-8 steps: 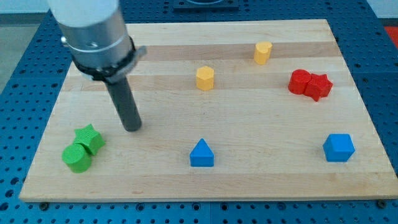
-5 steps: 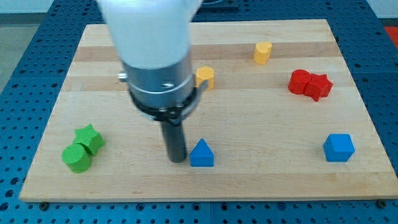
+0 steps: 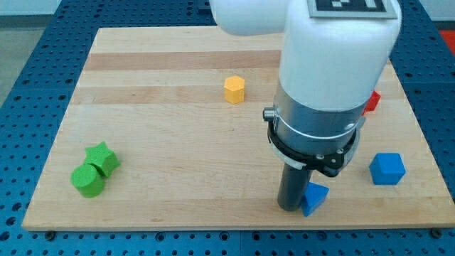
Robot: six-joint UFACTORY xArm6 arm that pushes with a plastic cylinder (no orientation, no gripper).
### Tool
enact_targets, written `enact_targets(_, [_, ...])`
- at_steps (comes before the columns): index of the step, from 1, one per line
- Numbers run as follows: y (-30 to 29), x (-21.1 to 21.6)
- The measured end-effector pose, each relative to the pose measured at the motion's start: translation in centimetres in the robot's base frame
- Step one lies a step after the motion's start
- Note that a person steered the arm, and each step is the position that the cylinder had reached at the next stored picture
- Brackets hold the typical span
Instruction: Move the blue triangle to the left of the blue cube
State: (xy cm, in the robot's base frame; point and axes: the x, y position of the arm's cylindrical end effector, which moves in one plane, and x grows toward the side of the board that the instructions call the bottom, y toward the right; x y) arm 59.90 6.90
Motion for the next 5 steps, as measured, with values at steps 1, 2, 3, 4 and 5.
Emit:
enact_targets(1, [-0.4,1.9])
enact_targets(2, [-0.4,1.5])
enact_targets(3, [1.4,0.2])
enact_targets(4, [4.1,0.0])
enact_targets(5, [5.9,0.3])
